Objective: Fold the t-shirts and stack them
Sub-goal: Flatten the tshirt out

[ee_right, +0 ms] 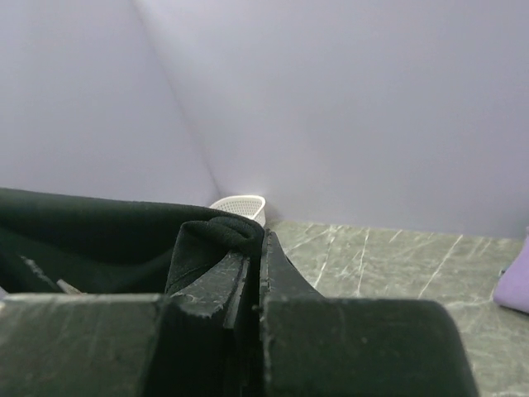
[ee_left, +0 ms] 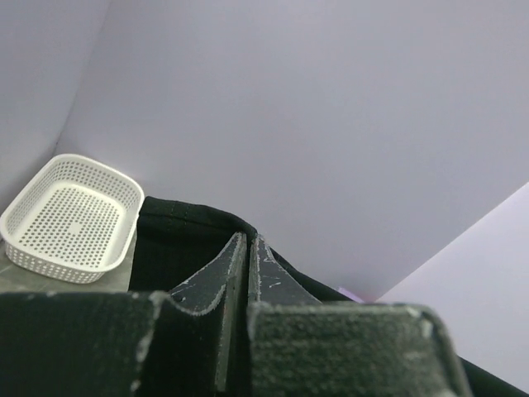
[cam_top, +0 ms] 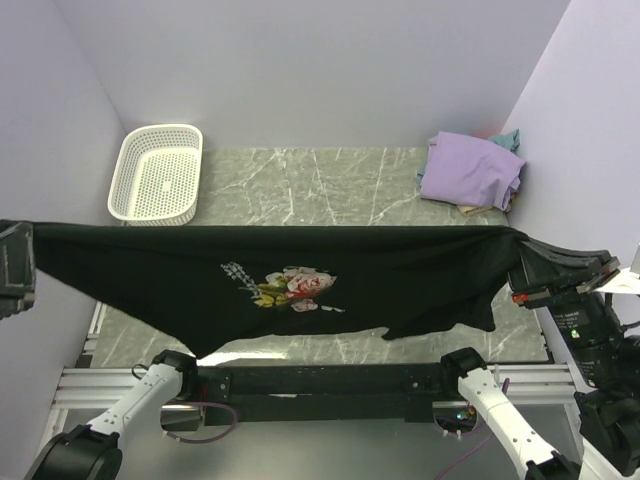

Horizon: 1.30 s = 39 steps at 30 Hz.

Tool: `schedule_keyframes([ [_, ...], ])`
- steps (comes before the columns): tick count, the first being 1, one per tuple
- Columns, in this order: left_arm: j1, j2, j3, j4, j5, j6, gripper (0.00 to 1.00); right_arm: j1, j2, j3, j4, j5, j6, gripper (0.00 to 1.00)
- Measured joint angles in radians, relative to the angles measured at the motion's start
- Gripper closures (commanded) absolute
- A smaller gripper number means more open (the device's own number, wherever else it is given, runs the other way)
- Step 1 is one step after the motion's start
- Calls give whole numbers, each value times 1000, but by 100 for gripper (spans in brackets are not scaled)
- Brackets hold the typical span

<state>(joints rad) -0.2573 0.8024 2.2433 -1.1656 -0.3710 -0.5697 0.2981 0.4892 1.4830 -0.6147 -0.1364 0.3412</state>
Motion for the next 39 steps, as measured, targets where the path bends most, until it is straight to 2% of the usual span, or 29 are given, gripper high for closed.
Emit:
schedule_keyframes([
  [2,0,1,21,-13,0,-5,91,0,24,19,-24,0,3,95],
  [3,0,2,14,-13,-1,-9,91,0,38,24,-30,3,5,100],
  [6,1,3,-73,-2,0,-18,96,0,94,13,-47,40,10,100],
  [9,2,25,-274,39,11,-22,99,-1,160,-75,-19,86,19,100],
  [12,2,110,-515,111,26,-30,99,-2,247,-194,4,130,36,100],
  [16,2,275,-717,194,26,-54,99,-2,387,-296,45,200,52,100],
  [18,2,338,-754,211,24,-63,99,-3,478,-318,66,236,60,100],
  [24,2,484,-738,335,-24,-69,99,-14,752,-308,184,320,77,100],
  [27,7,622,-700,432,-51,-53,99,-39,932,-245,235,336,86,100],
  [32,15,925,-610,537,-72,-17,99,-98,1257,-32,270,320,89,100],
  [39,32,1289,-456,589,-106,28,99,-137,1551,264,254,309,67,100],
])
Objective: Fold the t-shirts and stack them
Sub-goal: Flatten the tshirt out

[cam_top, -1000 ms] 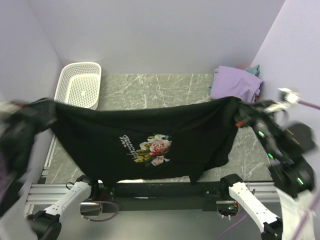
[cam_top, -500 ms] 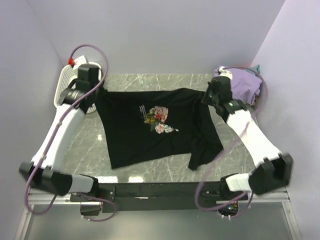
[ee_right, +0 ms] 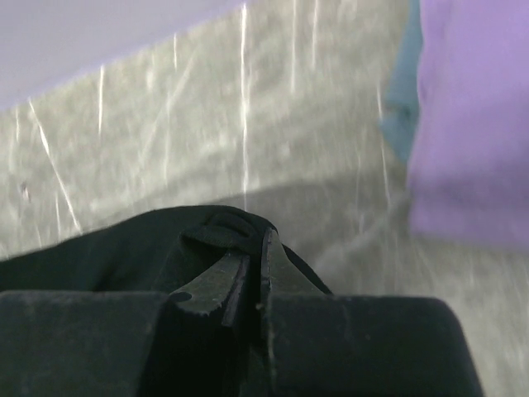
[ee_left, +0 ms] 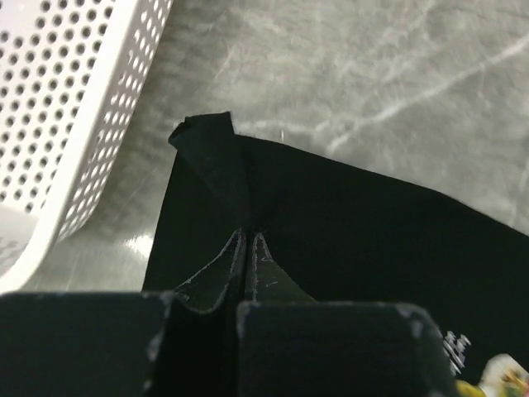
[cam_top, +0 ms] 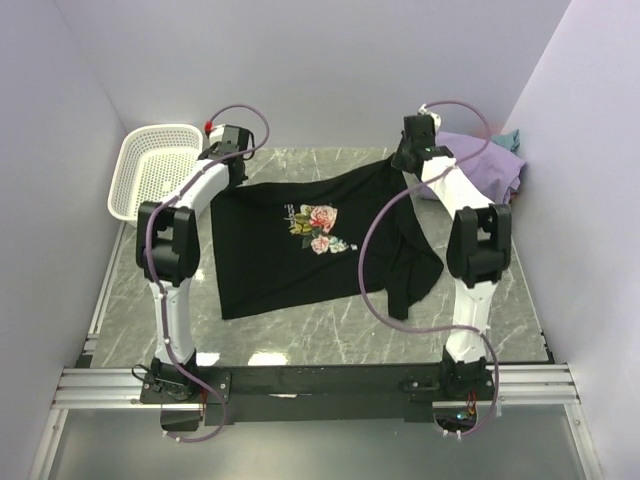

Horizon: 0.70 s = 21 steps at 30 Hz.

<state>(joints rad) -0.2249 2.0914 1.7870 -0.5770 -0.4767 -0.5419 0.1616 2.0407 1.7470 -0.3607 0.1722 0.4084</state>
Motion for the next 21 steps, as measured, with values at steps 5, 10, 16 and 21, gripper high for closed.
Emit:
schedule_keyframes([
  [5,33,69,55,67,-3,36,99,-11,152,211,-34,22,-17,80],
  [10,72,89,137,148,-32,70,61,-40,289,398,-71,35,-21,20],
  [16,111,90,157,253,-52,105,1,-77,262,304,-31,63,-51,7],
  [21,111,63,126,281,-13,111,0,-79,108,101,-19,34,-70,7],
])
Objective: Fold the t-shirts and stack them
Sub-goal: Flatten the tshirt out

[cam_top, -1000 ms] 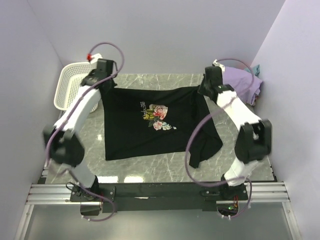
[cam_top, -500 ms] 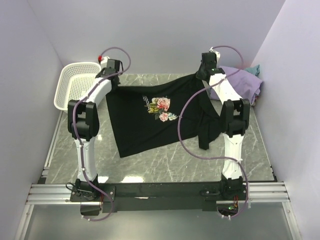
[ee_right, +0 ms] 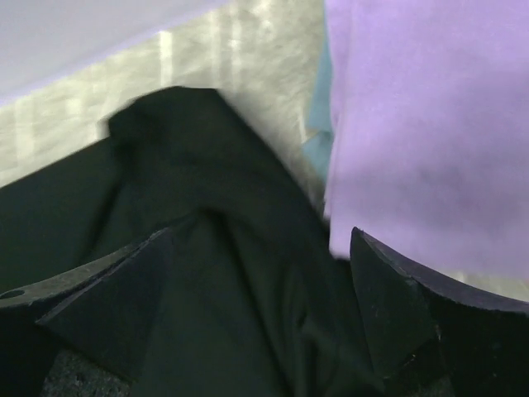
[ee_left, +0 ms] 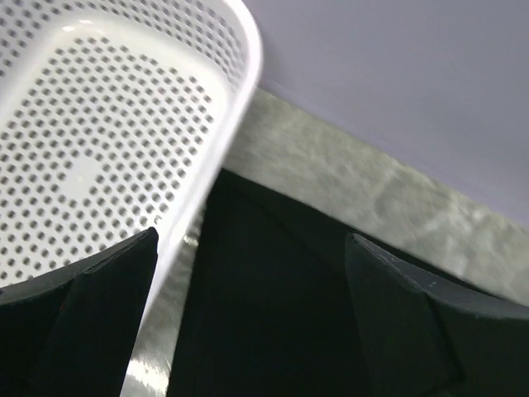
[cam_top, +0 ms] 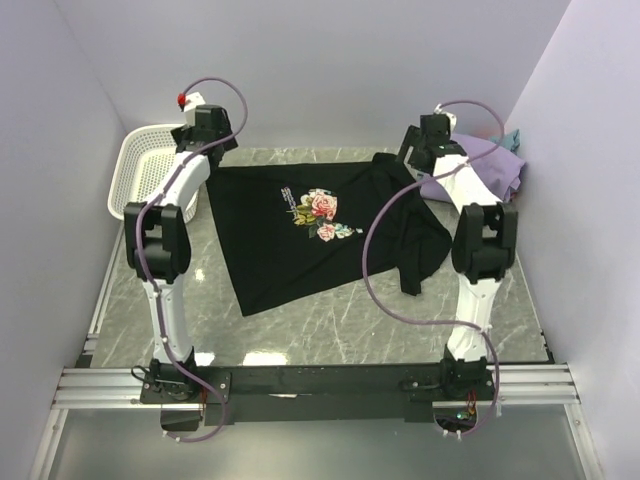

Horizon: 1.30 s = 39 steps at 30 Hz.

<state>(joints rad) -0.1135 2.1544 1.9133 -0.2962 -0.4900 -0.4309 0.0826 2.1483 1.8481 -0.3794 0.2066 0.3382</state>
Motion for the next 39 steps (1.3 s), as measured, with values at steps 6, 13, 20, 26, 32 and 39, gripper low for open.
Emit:
schedule_keyframes([
  [6,-61,-180,-137,-53,143,-18,1,10,-224,-71,-77,-85,9,7],
  [13,-261,-513,-513,-77,278,-100,1,21,-462,-351,-128,-190,13,9],
  [20,-365,-637,-833,-152,316,-222,0,95,-505,-646,-211,-197,0,9],
  [26,-425,-740,-959,-201,318,-327,0,183,-517,-713,-253,-153,-12,8],
  [32,-442,-702,-1019,-121,387,-378,1,193,-530,-728,-251,-105,-15,7],
  [39,-480,-574,-1021,-83,428,-402,1,204,-522,-728,-270,-64,-14,7],
])
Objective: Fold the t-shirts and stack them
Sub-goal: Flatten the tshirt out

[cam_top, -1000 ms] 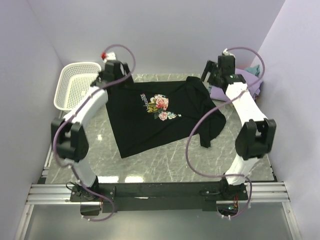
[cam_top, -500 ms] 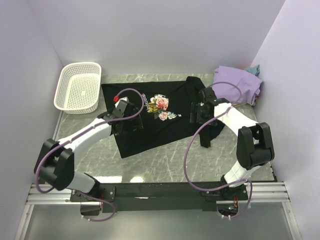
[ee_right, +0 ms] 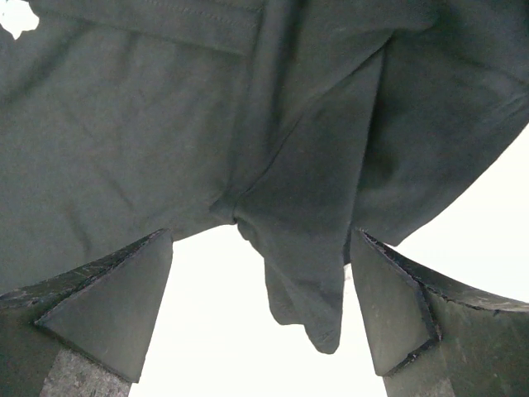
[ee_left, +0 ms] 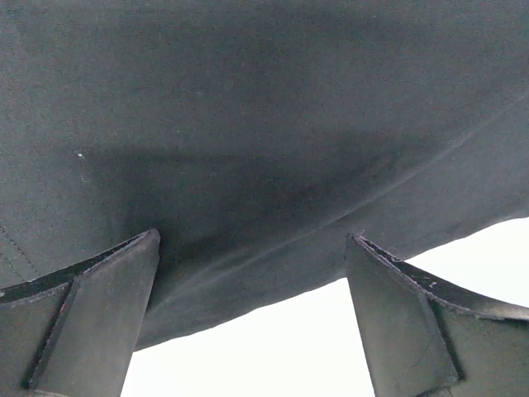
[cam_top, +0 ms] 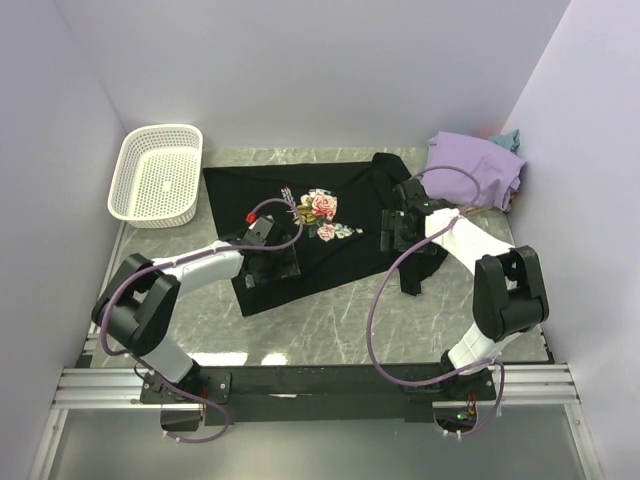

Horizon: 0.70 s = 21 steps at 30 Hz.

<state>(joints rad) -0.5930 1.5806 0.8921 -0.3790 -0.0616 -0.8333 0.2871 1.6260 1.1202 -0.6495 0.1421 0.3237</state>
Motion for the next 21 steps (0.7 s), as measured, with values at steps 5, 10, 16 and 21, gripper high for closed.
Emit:
schedule_keyframes([
  [5,-13,6,-4,4,-3,-5,1,39,23,-3,-20,13,0,6],
  [10,-16,3,-13,10,-32,-34,1,58,74,-24,-47,22,2,6],
  [16,-22,-22,-53,33,-84,-99,1,58,76,-56,-67,26,20,5],
  [21,-22,-87,-124,60,-135,-181,0,57,64,-76,-72,30,27,5],
])
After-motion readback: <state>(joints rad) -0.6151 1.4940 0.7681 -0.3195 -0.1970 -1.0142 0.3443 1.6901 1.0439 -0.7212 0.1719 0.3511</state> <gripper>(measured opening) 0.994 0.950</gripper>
